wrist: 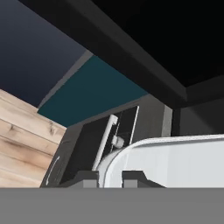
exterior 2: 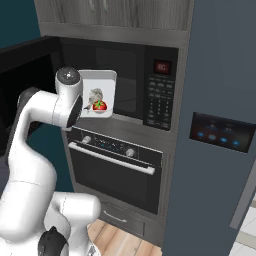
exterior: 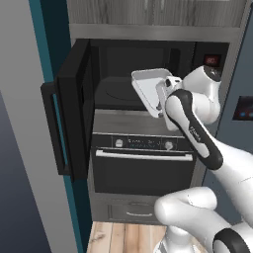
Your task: Place the tupperware containing the fish and tomato meal in the microwave. Close the microwave door and press the start button to reheat the meal.
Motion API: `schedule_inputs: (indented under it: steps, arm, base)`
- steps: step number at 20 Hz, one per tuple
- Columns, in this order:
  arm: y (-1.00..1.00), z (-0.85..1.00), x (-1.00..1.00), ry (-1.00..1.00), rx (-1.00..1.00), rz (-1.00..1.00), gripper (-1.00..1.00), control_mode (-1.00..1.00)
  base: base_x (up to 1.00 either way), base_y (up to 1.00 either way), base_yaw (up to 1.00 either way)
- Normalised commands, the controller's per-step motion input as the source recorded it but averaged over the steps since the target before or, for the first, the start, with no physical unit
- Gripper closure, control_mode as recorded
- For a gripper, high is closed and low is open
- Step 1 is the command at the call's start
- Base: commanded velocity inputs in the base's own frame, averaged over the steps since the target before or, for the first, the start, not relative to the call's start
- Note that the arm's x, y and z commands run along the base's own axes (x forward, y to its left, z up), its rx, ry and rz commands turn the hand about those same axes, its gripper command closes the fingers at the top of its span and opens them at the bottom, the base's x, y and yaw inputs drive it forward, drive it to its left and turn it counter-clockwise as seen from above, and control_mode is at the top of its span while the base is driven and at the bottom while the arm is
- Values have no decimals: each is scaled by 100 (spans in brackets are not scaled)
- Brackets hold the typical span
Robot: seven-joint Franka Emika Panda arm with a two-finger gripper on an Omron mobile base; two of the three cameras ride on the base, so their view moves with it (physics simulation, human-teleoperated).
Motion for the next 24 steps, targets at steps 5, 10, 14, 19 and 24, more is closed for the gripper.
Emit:
schedule_inputs:
  steps: [5,10,14,19,24]
  arm:
    - [13,-24,100,6,0,0,100,-100]
    - [9,-14,100,9,0,0,100,-100]
    - [0,0,100,1,0,0,100,-100]
    - [0,-11,100,0,-1,0,100,-100]
    - [0,-17,100,0,-1,0,100,-100]
  base:
    - [0,0,0]
    - [0,0,0]
    - [0,0,0]
    - [0,0,0]
    - [0,0,0]
